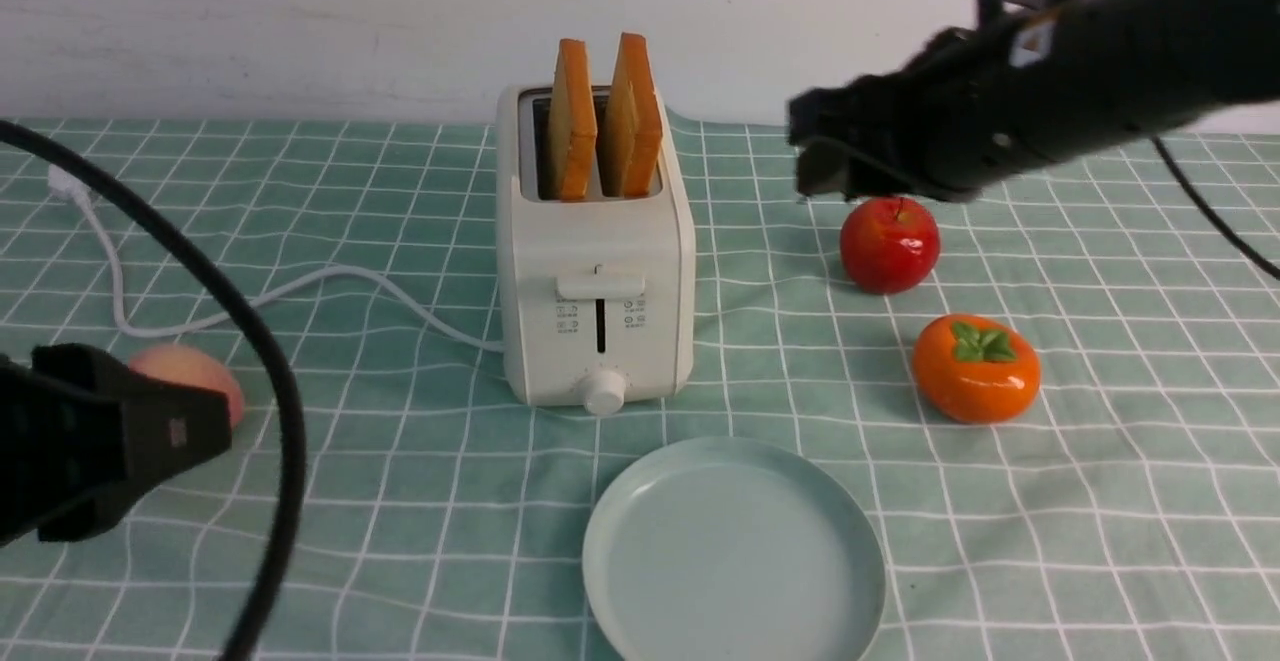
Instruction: Take toasted bread from bread machine on blue coffee table place on plate.
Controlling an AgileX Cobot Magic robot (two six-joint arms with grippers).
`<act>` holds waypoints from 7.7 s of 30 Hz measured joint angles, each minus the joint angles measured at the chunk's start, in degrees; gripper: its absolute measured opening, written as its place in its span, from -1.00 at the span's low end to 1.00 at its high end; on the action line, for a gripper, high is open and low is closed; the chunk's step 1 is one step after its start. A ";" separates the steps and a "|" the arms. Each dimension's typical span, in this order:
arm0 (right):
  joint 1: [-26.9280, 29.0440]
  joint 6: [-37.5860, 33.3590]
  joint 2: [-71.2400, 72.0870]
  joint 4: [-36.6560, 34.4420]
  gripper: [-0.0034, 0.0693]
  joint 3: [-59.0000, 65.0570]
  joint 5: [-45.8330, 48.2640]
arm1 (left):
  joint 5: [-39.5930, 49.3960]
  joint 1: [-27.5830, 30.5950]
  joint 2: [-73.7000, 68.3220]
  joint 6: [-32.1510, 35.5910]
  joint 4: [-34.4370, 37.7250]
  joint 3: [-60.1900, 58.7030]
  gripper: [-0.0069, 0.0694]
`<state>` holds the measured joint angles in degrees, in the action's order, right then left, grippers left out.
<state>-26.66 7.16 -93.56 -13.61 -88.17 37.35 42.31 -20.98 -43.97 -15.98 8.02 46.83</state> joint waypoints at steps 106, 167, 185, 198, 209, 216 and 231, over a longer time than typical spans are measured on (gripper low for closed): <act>14.39 -46.46 19.85 -37.59 0.50 7.86 29.08 | -6.00 -2.74 -35.99 3.16 3.81 34.16 0.18; 14.34 -39.14 33.06 -25.54 0.24 20.92 28.71 | 29.51 -2.84 -49.61 29.78 29.34 70.88 -0.61; 14.34 -39.14 33.06 -25.36 0.24 20.92 29.50 | 9.04 -2.84 -58.97 39.45 52.78 23.35 -0.49; 14.34 -31.05 33.06 -20.89 0.18 20.92 28.35 | 0.52 -2.78 -59.08 35.17 40.95 29.09 0.89; 14.34 -17.55 46.25 -11.71 -0.90 33.68 21.41 | 18.02 -2.78 -48.65 15.68 21.00 39.25 0.61; 14.34 -27.25 66.37 -9.29 -0.96 53.01 0.46 | 21.86 -2.78 -34.53 15.36 19.95 36.85 0.21; 14.34 -27.41 84.23 -9.95 -0.94 74.51 -12.07 | 21.62 -2.78 0.67 14.16 22.02 0.75 -0.86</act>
<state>-12.32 -20.25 -9.33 -23.56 -13.66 25.27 63.93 -23.76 -43.30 -1.83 30.04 47.59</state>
